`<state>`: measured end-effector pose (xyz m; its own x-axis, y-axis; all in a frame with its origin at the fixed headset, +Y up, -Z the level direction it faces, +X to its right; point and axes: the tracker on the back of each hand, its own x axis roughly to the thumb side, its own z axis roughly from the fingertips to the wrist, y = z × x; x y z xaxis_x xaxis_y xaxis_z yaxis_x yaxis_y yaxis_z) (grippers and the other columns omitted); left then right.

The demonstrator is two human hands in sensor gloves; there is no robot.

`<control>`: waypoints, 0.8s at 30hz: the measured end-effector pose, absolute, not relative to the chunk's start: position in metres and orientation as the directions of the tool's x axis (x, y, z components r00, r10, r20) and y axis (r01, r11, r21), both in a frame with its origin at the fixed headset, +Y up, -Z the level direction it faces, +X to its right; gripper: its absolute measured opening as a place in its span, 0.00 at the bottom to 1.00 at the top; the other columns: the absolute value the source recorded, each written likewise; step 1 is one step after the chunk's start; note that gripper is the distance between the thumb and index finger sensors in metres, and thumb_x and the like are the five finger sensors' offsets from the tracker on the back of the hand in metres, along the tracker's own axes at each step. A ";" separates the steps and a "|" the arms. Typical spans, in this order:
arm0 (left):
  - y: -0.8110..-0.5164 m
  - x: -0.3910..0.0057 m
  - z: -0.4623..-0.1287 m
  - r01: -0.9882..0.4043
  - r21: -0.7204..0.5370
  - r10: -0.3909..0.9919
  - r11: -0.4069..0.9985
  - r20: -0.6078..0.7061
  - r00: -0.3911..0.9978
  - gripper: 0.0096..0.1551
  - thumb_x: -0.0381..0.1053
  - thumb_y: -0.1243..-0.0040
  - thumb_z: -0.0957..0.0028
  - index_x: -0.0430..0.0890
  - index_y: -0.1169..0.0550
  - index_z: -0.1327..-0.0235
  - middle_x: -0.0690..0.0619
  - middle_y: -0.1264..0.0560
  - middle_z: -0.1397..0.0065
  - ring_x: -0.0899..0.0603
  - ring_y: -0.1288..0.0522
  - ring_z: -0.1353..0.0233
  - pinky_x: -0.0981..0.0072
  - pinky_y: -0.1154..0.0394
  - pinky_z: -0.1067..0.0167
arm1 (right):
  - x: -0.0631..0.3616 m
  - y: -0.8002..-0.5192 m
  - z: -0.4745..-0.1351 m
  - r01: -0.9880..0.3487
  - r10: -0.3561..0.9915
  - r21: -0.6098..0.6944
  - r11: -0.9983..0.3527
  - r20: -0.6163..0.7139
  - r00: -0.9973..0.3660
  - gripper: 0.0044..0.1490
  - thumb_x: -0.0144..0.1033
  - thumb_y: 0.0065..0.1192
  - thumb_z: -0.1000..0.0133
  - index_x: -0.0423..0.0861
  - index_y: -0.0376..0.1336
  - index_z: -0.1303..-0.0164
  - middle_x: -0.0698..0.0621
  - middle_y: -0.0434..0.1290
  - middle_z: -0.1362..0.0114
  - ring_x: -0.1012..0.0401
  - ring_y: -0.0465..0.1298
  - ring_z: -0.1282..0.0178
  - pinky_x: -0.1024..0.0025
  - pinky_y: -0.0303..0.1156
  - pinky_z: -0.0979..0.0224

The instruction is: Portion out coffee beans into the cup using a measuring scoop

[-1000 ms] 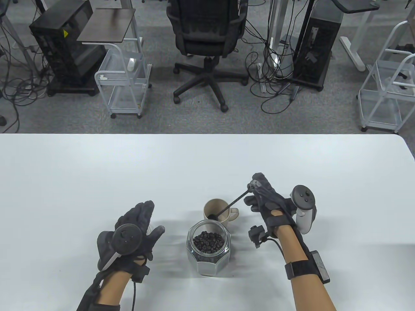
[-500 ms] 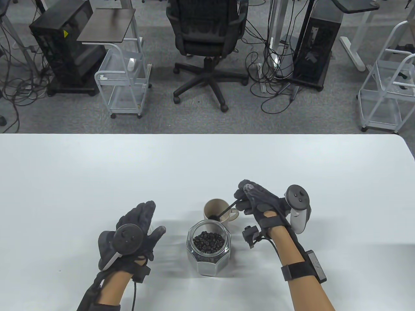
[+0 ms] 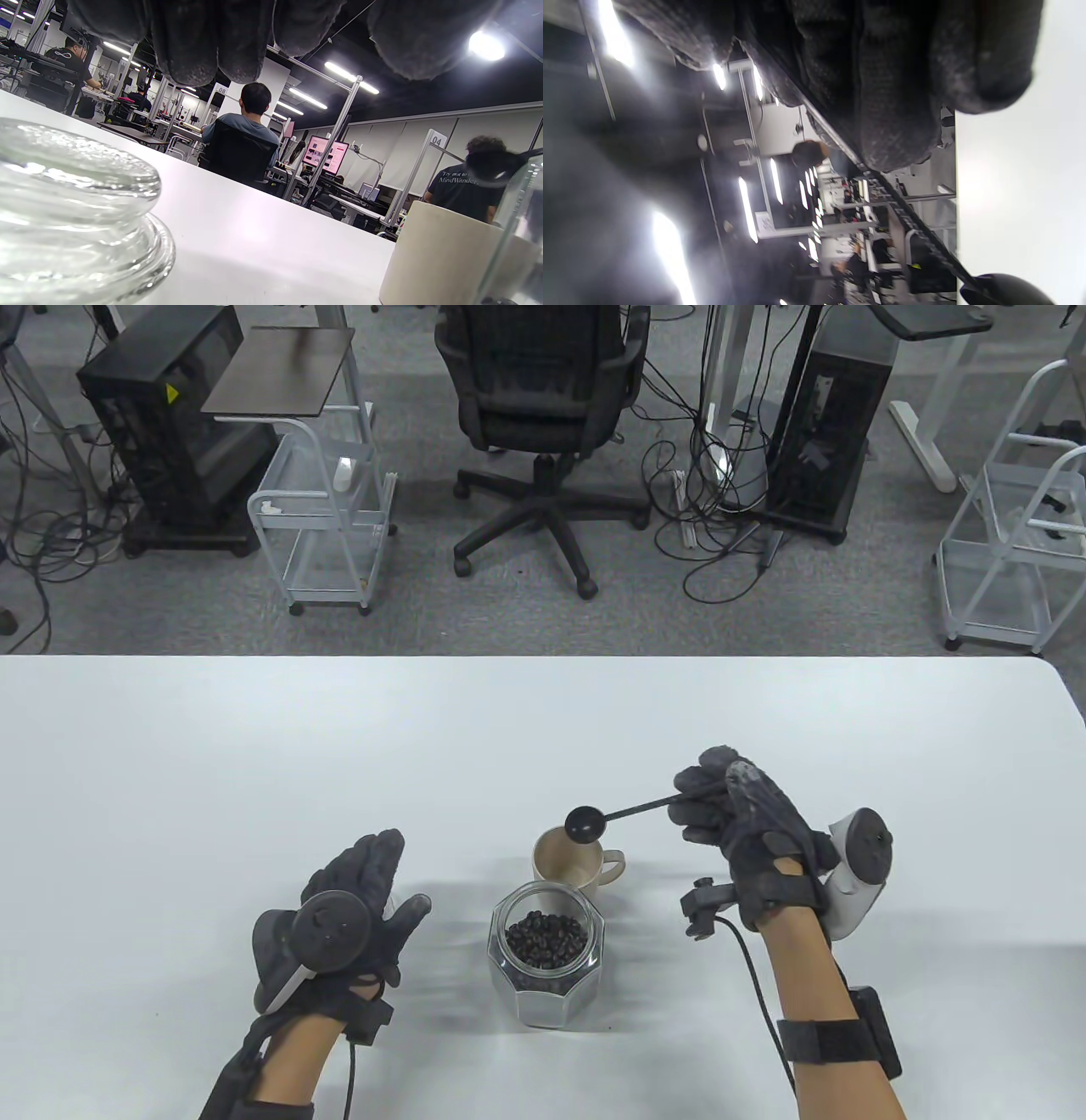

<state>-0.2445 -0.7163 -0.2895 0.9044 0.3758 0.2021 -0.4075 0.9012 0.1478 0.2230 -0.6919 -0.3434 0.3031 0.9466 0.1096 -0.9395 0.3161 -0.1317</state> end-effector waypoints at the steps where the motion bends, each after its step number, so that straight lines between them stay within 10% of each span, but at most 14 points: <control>1: -0.716 -0.245 -0.289 -0.409 0.148 0.377 0.900 0.203 0.904 0.49 0.69 0.44 0.53 0.48 0.39 0.21 0.41 0.36 0.18 0.26 0.32 0.21 0.25 0.41 0.30 | 0.228 -0.695 -0.341 -0.923 0.935 -0.156 0.351 0.110 0.337 0.32 0.49 0.58 0.40 0.41 0.66 0.32 0.35 0.77 0.38 0.39 0.85 0.47 0.44 0.77 0.47; 7: -0.718 -0.243 -0.289 -0.413 0.145 0.380 0.899 0.207 0.901 0.49 0.69 0.46 0.53 0.47 0.39 0.21 0.41 0.36 0.18 0.26 0.33 0.21 0.25 0.41 0.30 | 0.260 -0.748 -0.330 -0.760 0.796 -0.257 0.598 0.075 0.601 0.31 0.47 0.58 0.40 0.39 0.66 0.34 0.35 0.77 0.40 0.40 0.86 0.47 0.45 0.79 0.48; 24: -0.702 -0.172 -0.254 -0.544 0.105 0.436 0.833 0.481 0.761 0.51 0.74 0.54 0.53 0.49 0.43 0.19 0.40 0.43 0.15 0.25 0.37 0.19 0.26 0.42 0.30 | 0.269 -0.761 -0.318 -0.719 0.804 -0.375 0.585 0.145 0.577 0.32 0.49 0.57 0.39 0.39 0.66 0.35 0.37 0.79 0.41 0.42 0.87 0.50 0.48 0.80 0.49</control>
<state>-0.1724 -0.7017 -0.2536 0.7607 0.4358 0.4811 -0.5437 0.8326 0.1054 0.2695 -0.7610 -0.3178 0.5772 0.8036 0.1452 -0.7193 0.5845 -0.3754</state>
